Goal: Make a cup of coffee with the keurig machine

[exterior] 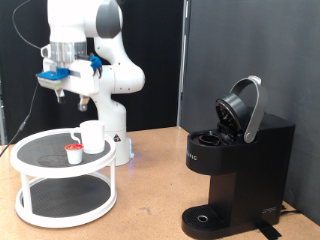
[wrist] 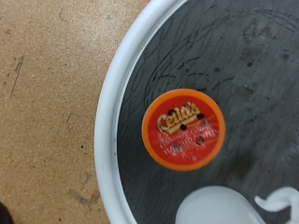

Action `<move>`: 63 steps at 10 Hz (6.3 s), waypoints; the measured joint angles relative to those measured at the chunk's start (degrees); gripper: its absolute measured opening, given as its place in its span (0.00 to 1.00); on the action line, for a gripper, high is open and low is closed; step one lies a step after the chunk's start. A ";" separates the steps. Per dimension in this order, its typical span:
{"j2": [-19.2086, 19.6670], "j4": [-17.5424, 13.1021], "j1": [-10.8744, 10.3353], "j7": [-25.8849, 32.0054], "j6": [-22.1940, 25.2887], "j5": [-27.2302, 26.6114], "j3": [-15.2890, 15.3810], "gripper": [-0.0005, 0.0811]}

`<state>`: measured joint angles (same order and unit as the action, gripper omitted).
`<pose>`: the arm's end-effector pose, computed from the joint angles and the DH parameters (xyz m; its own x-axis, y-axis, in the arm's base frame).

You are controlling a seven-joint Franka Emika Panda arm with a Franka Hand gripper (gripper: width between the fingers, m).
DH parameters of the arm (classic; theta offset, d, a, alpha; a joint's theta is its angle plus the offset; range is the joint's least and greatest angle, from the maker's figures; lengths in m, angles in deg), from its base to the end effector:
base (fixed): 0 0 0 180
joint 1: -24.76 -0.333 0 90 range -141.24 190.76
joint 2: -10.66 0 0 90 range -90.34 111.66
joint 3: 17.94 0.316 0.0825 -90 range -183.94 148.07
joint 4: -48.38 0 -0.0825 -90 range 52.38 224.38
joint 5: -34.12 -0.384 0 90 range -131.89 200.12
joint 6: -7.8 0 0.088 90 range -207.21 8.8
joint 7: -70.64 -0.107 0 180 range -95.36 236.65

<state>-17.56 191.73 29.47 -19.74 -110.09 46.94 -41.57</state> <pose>0.3492 -0.2055 0.4420 -0.3479 -0.9375 0.0089 -0.9374 0.3476 -0.0219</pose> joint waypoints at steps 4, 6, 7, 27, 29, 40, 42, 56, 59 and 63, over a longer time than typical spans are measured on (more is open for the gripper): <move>1.41 6.01 0.35 -0.03 -8.00 3.99 0.03 0.91; 1.96 9.02 1.21 -0.14 -11.90 6.39 -0.07 0.91; 2.48 10.08 1.64 -0.16 -13.75 6.91 -0.14 0.91; 10.77 11.24 1.82 -0.80 -22.33 3.27 -0.23 0.45; 9.97 9.18 1.81 0.24 -18.56 0.93 -0.26 0.45; 5.59 -3.72 -2.07 6.57 4.56 -25.40 -1.89 0.45; 5.67 -6.17 -4.01 3.35 7.05 -33.50 -1.41 0.45; 12.90 -18.46 -9.81 -12.98 14.08 -48.07 5.87 0.45; 13.31 -19.19 -9.98 -14.46 18.55 -48.12 6.41 0.45; 14.01 -21.09 -11.00 -21.16 16.59 -52.44 9.94 0.45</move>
<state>-3.54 170.64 18.47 -40.90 -93.50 -5.50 -31.63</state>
